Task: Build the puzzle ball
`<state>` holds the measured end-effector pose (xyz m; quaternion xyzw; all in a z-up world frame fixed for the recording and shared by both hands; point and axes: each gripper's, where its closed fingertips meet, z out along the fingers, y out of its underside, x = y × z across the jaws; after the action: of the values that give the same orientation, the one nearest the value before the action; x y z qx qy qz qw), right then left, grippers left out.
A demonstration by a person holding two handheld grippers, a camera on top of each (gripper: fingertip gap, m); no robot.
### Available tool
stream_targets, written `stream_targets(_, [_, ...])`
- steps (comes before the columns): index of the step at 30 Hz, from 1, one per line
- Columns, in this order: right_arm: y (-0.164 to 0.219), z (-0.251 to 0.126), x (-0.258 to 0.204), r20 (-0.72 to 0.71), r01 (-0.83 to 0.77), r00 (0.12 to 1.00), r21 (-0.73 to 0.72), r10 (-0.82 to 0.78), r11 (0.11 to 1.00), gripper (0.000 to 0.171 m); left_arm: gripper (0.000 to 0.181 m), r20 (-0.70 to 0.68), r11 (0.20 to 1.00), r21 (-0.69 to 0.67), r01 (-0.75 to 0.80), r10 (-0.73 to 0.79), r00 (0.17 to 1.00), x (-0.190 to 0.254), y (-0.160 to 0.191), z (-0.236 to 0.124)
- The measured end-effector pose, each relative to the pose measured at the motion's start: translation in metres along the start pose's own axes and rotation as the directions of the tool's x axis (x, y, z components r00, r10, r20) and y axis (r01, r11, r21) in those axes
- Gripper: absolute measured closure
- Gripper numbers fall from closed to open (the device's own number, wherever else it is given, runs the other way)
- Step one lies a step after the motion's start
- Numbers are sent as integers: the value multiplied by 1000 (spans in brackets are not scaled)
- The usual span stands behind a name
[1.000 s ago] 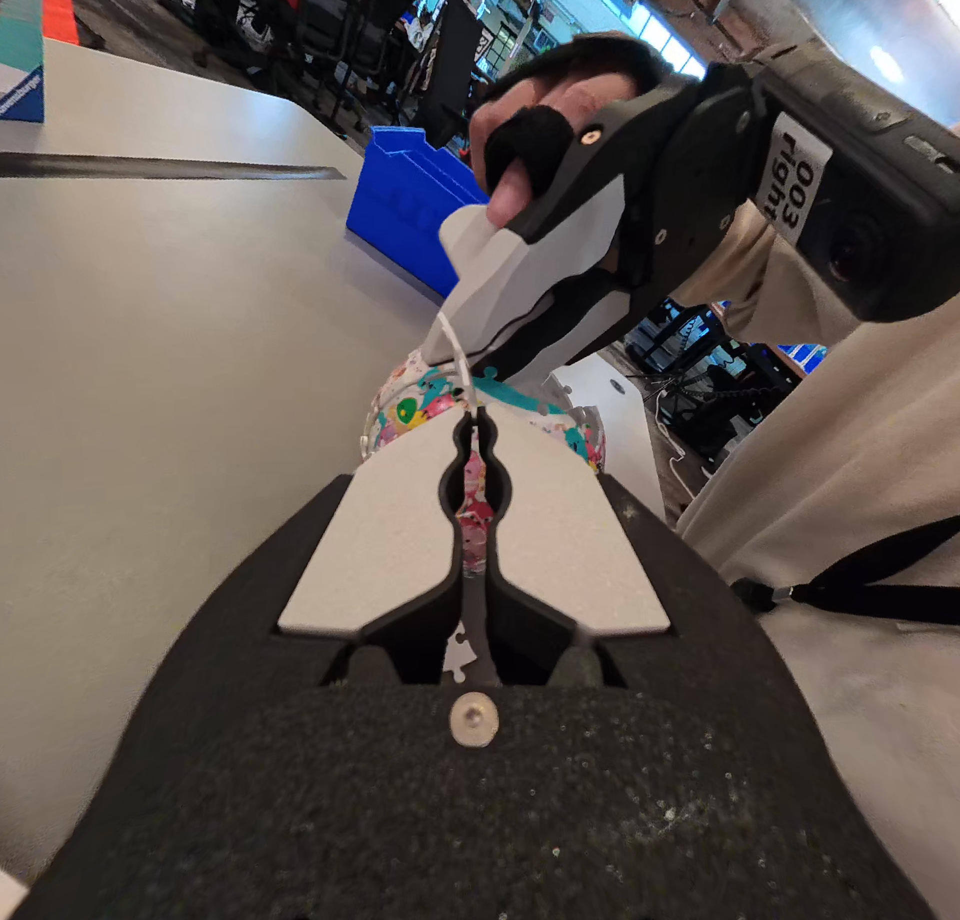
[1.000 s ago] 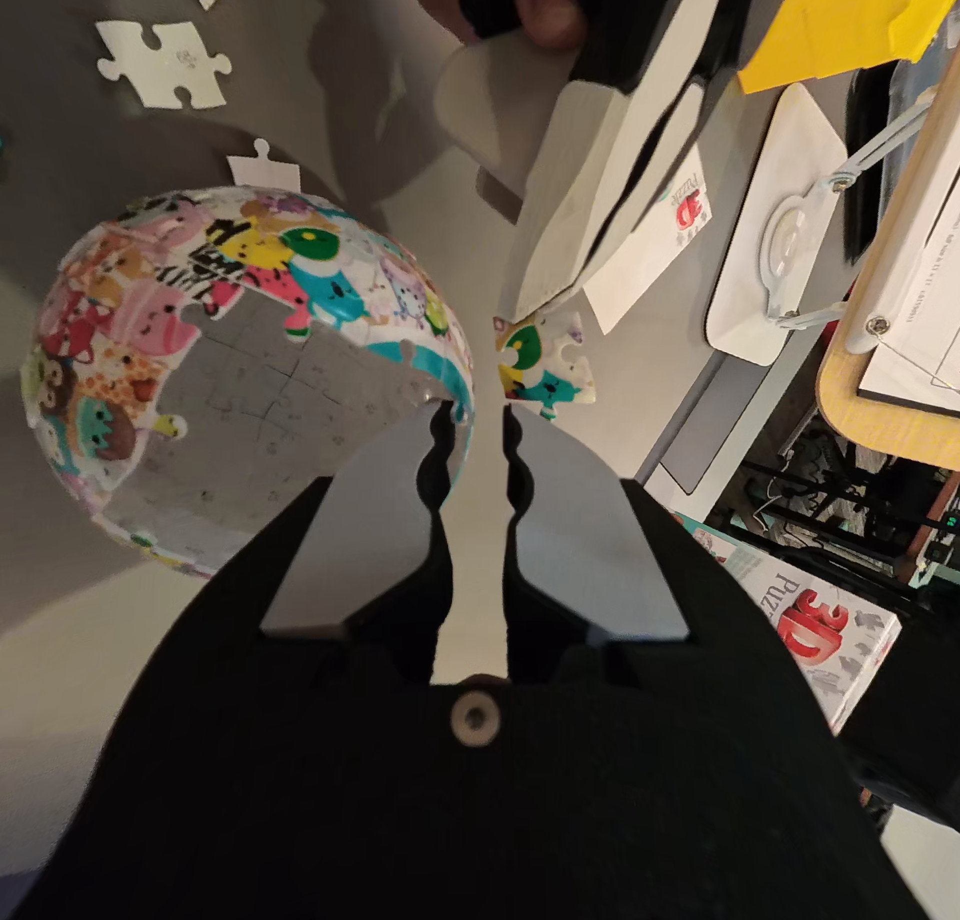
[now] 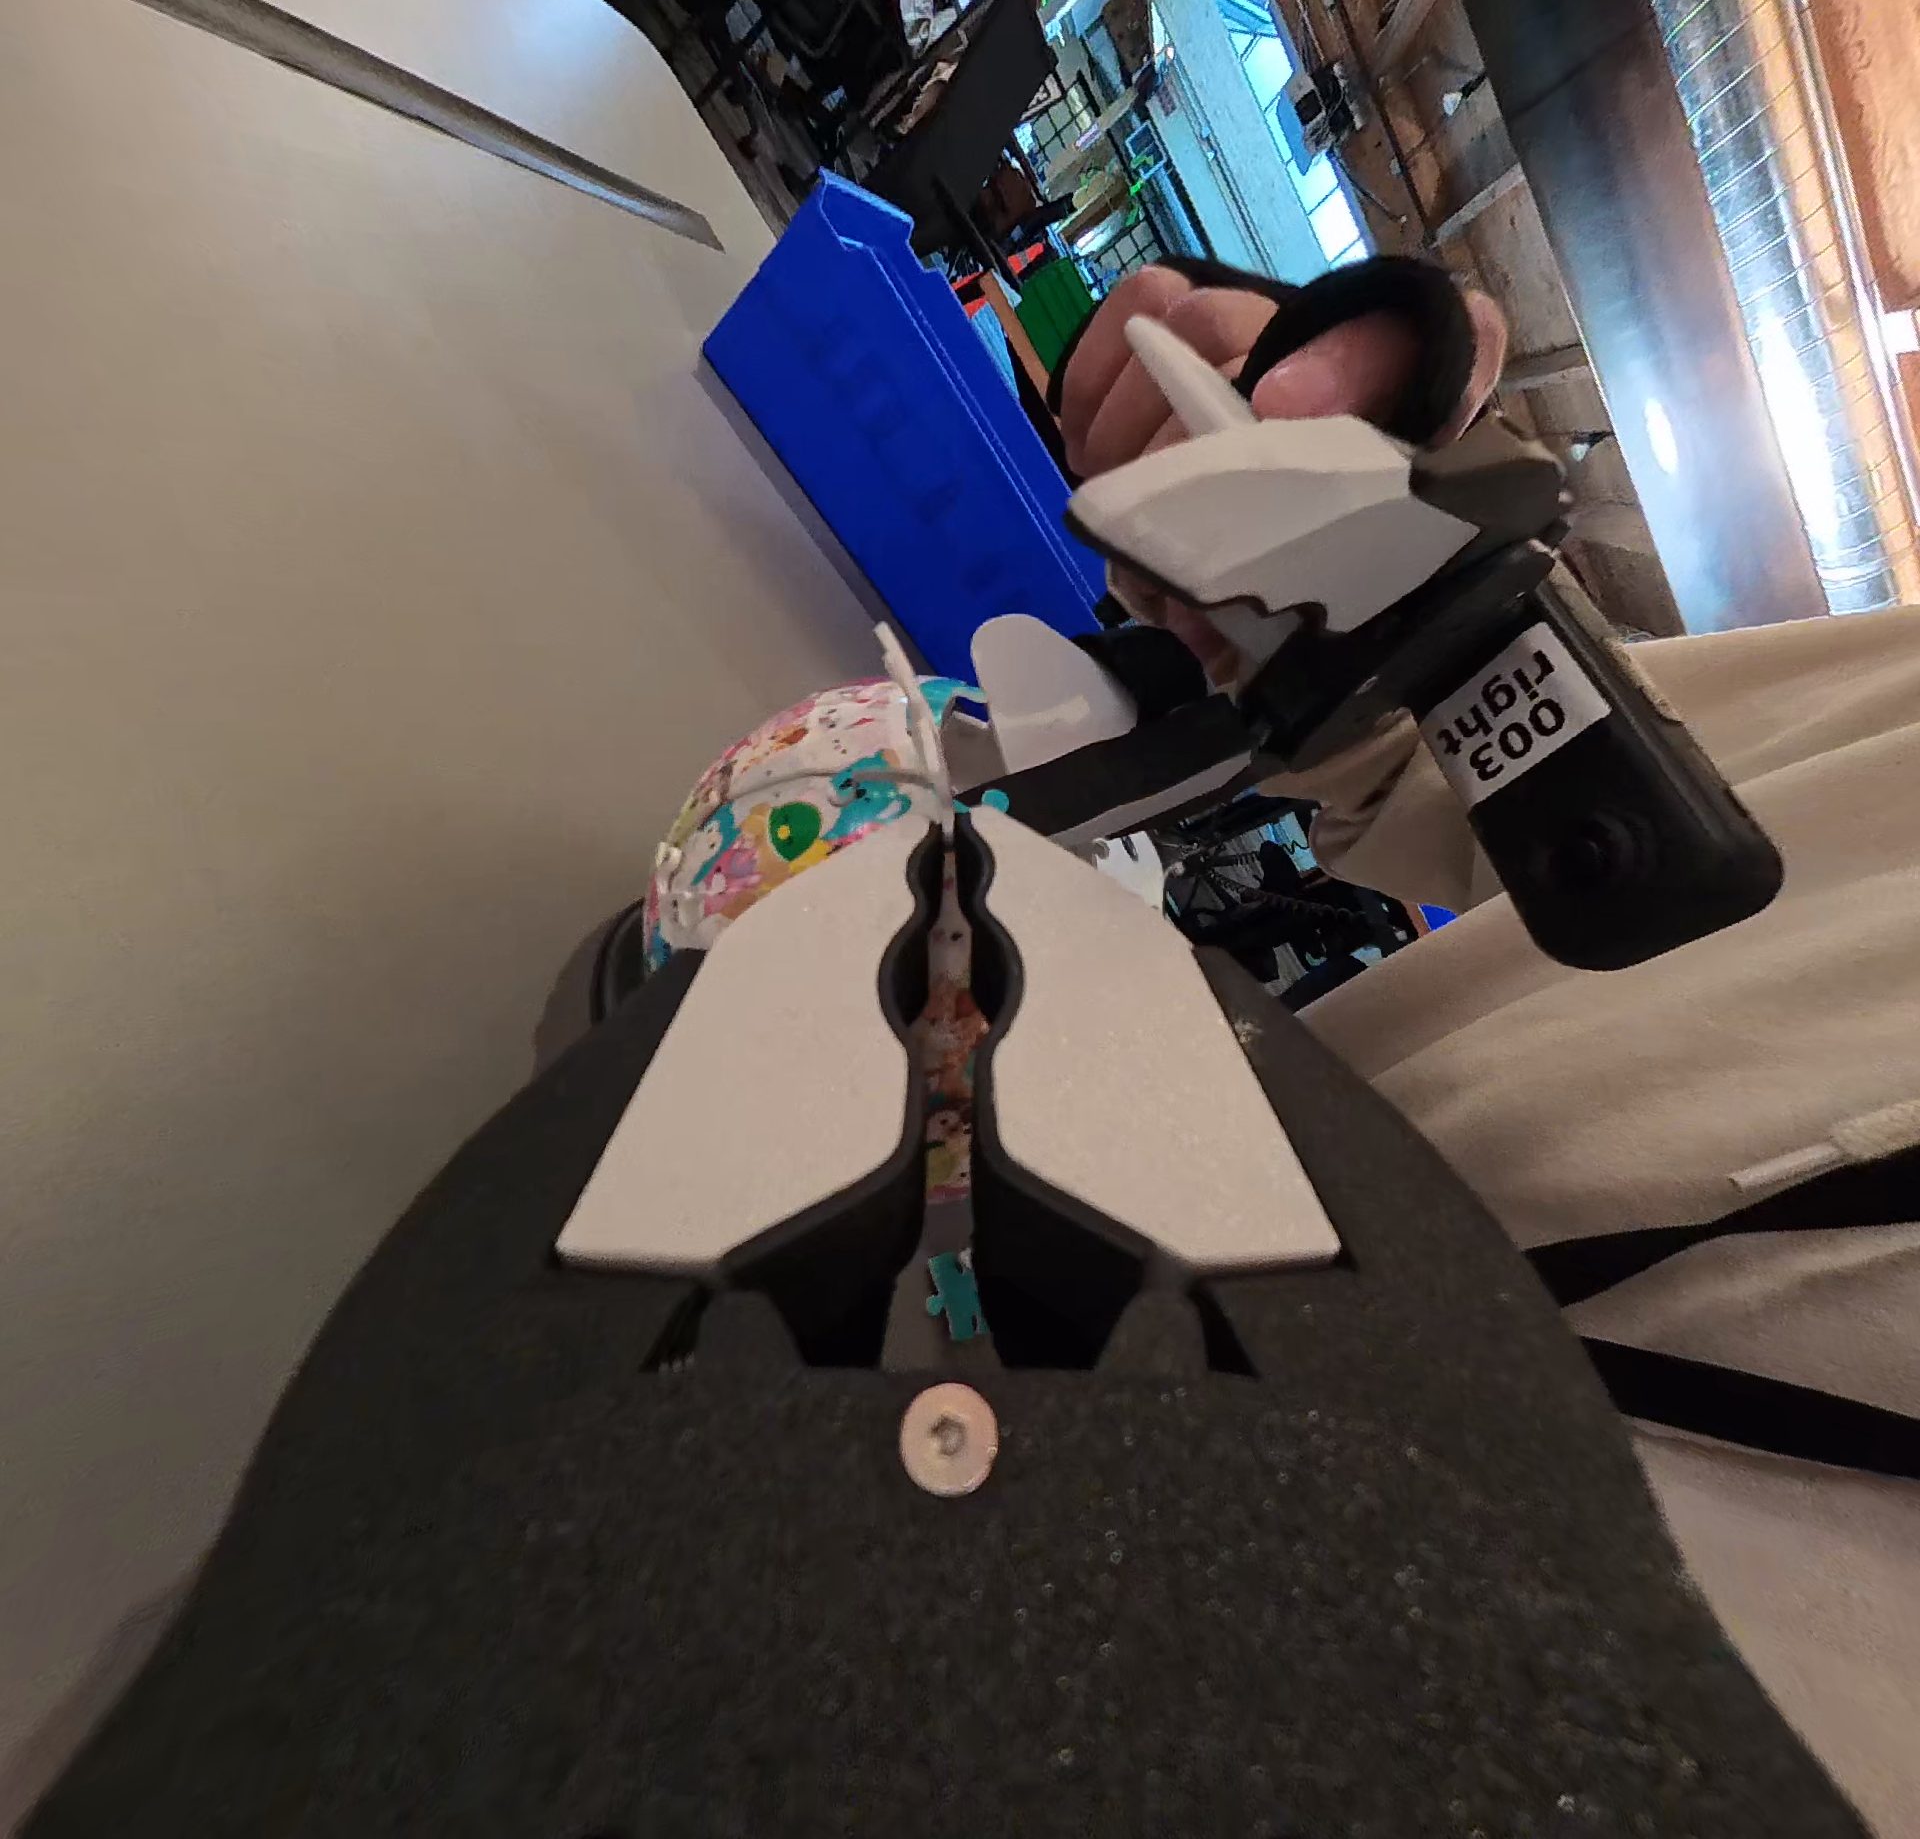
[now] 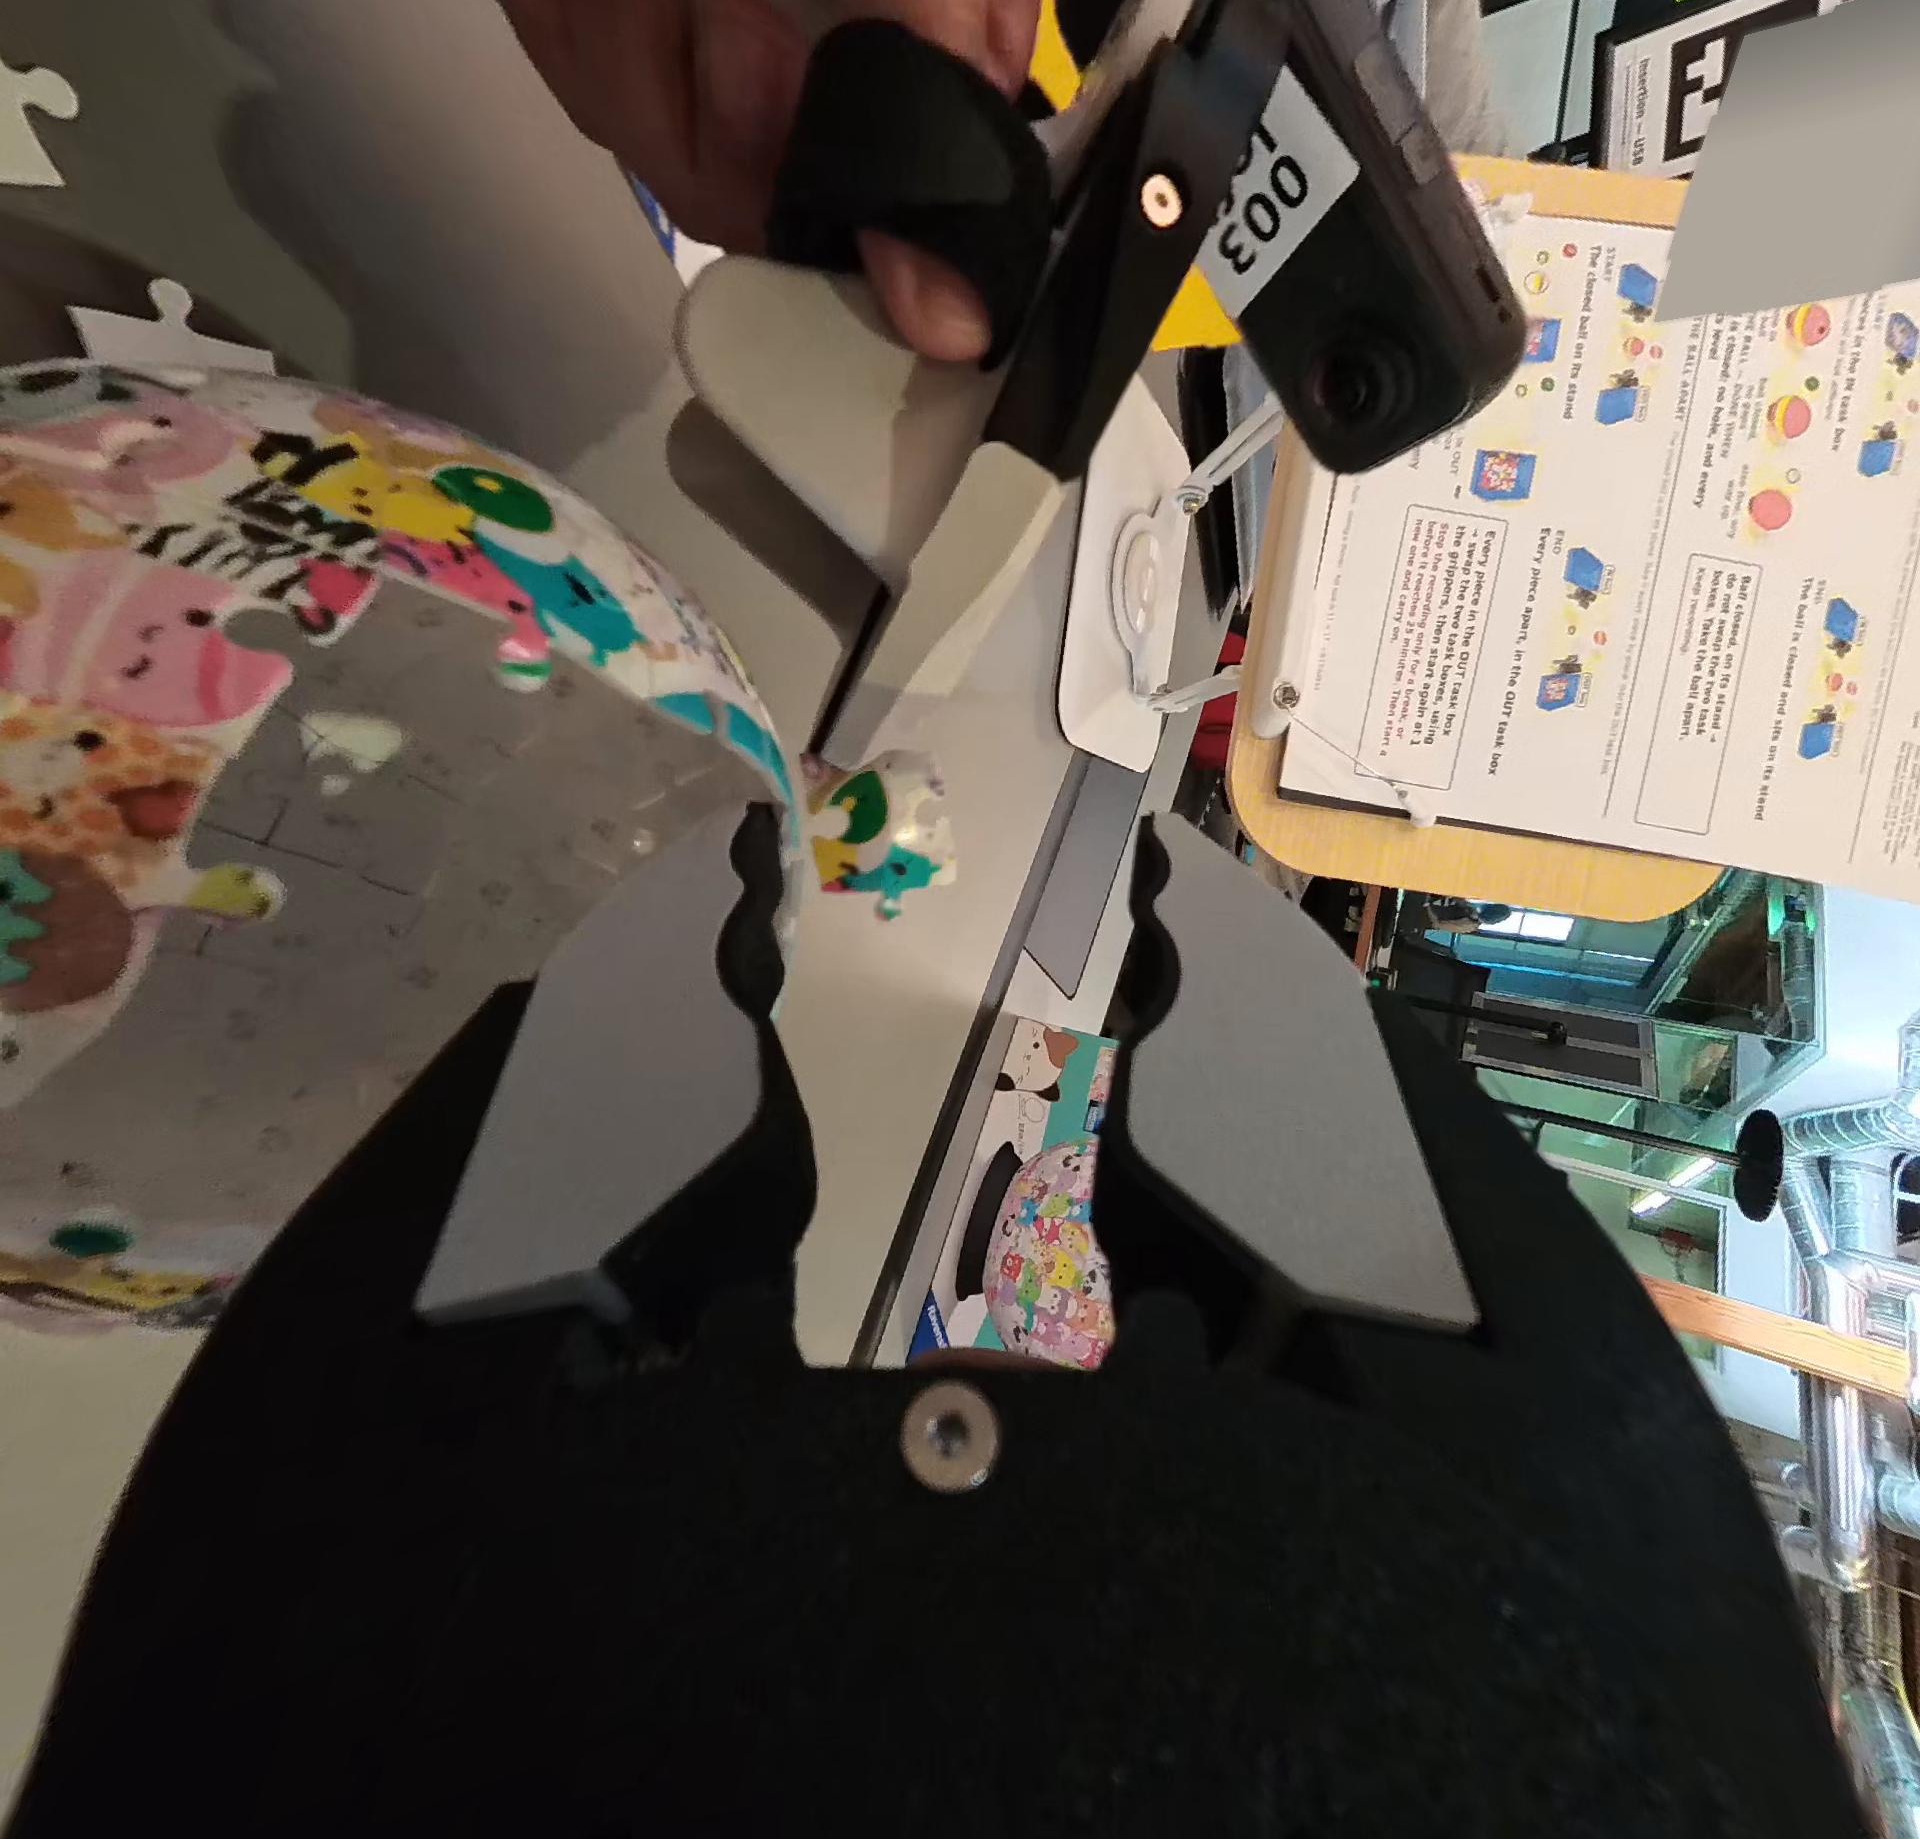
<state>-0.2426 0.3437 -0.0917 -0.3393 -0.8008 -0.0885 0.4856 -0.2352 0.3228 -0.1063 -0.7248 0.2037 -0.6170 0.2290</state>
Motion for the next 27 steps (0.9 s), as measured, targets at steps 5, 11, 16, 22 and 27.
stream_targets(5, [5,2,-2,12,15,1000,-24,-14,1000,105,180,10,1000,1,-8,8,1000,-1,-1,-2])
stream_targets(11, [6,2,0,-3,-17,1000,-31,17,999,104,180,-1,1000,-2,3,-3,1000,-1,2,1])
stream_targets(16, [4,0,-4,17,12,1000,-38,-12,999,107,180,36,999,36,-17,15,999,-7,-9,-13])
stream_targets(22, [1,3,0,5,14,1000,-44,-14,999,106,180,14,1000,0,-12,12,1000,-4,-1,-4])
stream_targets(27, [3,3,0,8,-15,1000,-50,15,999,104,180,-3,1000,1,0,0,1000,-2,3,0])
